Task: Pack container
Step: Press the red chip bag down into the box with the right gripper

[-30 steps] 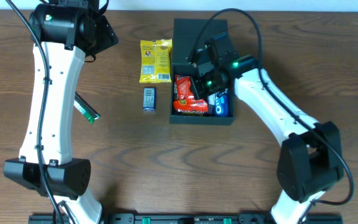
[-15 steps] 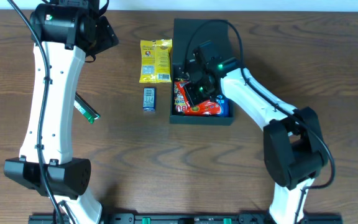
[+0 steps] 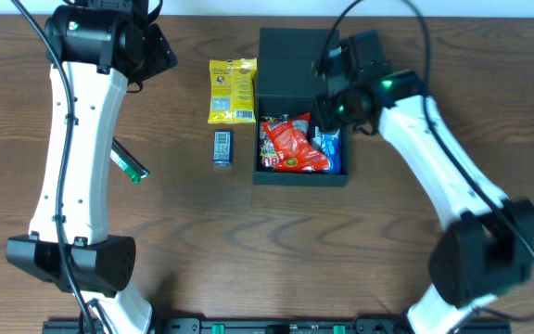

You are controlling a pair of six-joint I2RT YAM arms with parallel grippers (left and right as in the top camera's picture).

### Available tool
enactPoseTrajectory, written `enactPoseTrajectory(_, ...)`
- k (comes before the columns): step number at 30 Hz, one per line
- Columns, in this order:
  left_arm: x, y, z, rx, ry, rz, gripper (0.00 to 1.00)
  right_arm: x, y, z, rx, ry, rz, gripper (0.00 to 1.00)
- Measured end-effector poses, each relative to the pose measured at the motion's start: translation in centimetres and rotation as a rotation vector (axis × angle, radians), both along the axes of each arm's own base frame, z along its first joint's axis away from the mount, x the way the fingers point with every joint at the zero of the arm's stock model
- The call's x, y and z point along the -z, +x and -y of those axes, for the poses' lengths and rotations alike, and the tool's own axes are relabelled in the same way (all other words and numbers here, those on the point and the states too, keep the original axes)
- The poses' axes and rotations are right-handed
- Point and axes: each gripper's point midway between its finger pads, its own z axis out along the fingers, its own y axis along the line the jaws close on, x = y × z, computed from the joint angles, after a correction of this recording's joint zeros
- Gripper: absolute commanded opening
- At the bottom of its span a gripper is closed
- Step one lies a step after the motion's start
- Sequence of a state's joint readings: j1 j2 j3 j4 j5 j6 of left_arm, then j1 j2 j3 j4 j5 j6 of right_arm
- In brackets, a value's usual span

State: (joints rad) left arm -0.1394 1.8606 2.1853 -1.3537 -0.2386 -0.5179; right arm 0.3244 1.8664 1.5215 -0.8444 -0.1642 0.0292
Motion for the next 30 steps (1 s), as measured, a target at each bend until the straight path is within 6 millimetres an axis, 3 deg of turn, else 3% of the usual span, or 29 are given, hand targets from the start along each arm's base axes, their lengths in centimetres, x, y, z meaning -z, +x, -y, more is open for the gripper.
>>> enactPoseTrajectory(4,0.0,0.0,0.0,-0.001,0.000,0.000,0.95,5.3,-1.9,0.0,-0.013,-0.052,-0.149,0.01)
enactPoseTrajectory(7,0.0,0.0,0.0,0.000,0.000,0.000,0.95,6.7,-2.5,-0.3,-0.024,-0.057,-0.192,0.01)
enactPoseTrajectory(19,0.0,0.1,0.0,-0.001,-0.001,0.003,0.95,6.4,-4.4,-4.7,-0.125,0.043,-0.223,0.01)
enactPoseTrajectory(30,0.0,0.1,0.0,0.000,-0.001,0.003,0.95,5.6,-2.5,-5.5,-0.148,0.071,-0.137,0.01)
